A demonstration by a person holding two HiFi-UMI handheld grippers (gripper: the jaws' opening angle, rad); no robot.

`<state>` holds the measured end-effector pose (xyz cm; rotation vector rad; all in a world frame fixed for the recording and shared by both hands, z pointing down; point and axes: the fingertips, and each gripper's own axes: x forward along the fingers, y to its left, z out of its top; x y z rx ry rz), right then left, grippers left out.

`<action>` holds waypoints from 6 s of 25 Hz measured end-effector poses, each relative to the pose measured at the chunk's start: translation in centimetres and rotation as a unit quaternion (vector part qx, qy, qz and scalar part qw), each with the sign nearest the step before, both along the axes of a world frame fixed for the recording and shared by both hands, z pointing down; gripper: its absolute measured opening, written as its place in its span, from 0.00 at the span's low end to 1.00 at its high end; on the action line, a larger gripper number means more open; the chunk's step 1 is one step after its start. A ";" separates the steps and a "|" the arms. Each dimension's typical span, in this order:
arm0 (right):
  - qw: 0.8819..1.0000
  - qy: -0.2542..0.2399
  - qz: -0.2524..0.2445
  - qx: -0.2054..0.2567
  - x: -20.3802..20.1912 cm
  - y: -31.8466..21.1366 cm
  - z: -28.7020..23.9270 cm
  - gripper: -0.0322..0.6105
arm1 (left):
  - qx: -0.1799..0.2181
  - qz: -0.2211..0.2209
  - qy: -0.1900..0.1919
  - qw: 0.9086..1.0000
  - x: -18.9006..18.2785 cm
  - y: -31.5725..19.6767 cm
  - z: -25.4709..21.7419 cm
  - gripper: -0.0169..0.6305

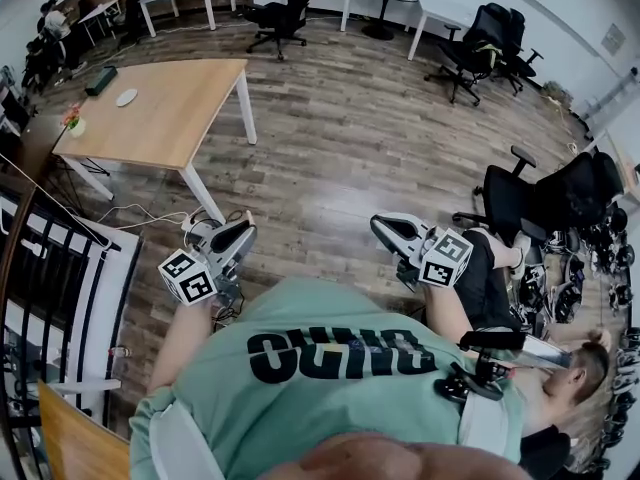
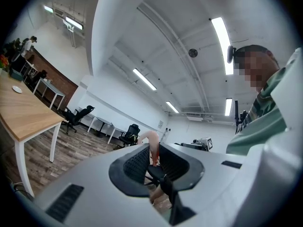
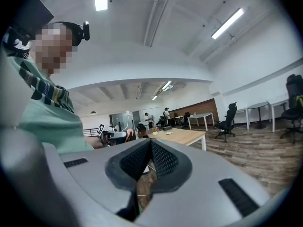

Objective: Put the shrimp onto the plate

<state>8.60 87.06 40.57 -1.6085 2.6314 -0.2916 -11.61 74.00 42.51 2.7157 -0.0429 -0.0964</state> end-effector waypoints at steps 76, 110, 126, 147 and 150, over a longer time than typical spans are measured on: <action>0.997 -0.064 0.025 -0.031 34.9 -30.4 2.7 0.06 | -0.032 0.030 -0.012 0.999 34.4 -29.9 1.3 0.13; 0.998 -0.001 -0.011 -0.055 29.7 -67.0 0.6 0.06 | -0.049 -0.002 0.035 0.998 28.5 -65.5 2.7 0.13; 0.979 -0.050 -0.194 -0.023 43.9 -81.1 2.4 0.06 | -0.014 -0.181 0.009 0.983 39.9 -69.5 1.6 0.13; 0.957 -0.065 -0.276 -0.055 43.6 -91.6 4.7 0.06 | -0.033 -0.258 -0.006 0.966 40.0 -75.6 3.2 0.13; 0.962 -0.050 -0.265 -0.047 41.3 -94.3 3.6 0.06 | -0.022 -0.247 0.006 0.969 37.5 -78.6 2.6 0.13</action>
